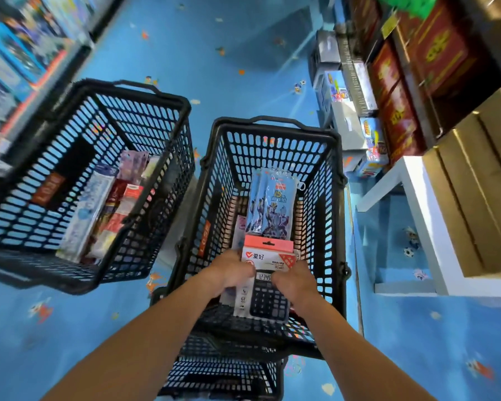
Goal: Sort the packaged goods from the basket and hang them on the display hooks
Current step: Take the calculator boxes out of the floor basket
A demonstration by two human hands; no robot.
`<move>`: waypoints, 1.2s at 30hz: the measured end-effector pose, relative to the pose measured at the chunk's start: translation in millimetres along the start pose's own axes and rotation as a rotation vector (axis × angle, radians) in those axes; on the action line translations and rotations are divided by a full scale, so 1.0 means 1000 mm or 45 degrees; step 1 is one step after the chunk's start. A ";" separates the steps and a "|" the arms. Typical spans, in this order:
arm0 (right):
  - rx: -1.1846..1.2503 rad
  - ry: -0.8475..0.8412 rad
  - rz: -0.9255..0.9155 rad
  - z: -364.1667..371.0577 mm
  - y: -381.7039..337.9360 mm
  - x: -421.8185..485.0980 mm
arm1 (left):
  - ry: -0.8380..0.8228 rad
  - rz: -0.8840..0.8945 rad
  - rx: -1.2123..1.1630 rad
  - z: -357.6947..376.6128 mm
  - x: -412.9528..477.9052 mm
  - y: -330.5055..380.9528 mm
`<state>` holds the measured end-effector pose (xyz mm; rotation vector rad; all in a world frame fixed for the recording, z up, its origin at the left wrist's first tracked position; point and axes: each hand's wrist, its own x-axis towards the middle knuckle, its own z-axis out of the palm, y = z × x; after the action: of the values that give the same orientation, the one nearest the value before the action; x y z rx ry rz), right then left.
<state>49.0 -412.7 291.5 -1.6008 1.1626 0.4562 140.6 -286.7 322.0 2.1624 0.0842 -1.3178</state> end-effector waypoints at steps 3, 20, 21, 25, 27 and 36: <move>-0.163 0.057 -0.112 -0.005 -0.023 -0.019 | 0.023 0.035 0.071 -0.022 -0.020 0.010; -0.014 -0.145 -0.739 0.126 -0.255 -0.115 | 0.557 0.308 -0.044 -0.292 -0.108 0.008; 0.022 -0.180 -0.704 0.147 -0.261 -0.110 | 0.565 0.275 -0.053 -0.306 -0.101 -0.005; 0.162 -0.343 -0.483 0.231 -0.275 -0.099 | 0.481 0.160 -0.046 -0.354 -0.056 -0.062; 0.145 -0.345 -0.421 0.272 -0.277 -0.084 | 0.451 0.109 0.004 -0.371 -0.027 -0.089; 0.136 -0.183 -0.053 0.380 -0.274 -0.008 | 0.179 0.111 0.274 -0.386 0.090 -0.170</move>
<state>377.1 -77.9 299.7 -1.4729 1.0269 0.4663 431.6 30.6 296.7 2.4095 -0.0998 -1.1700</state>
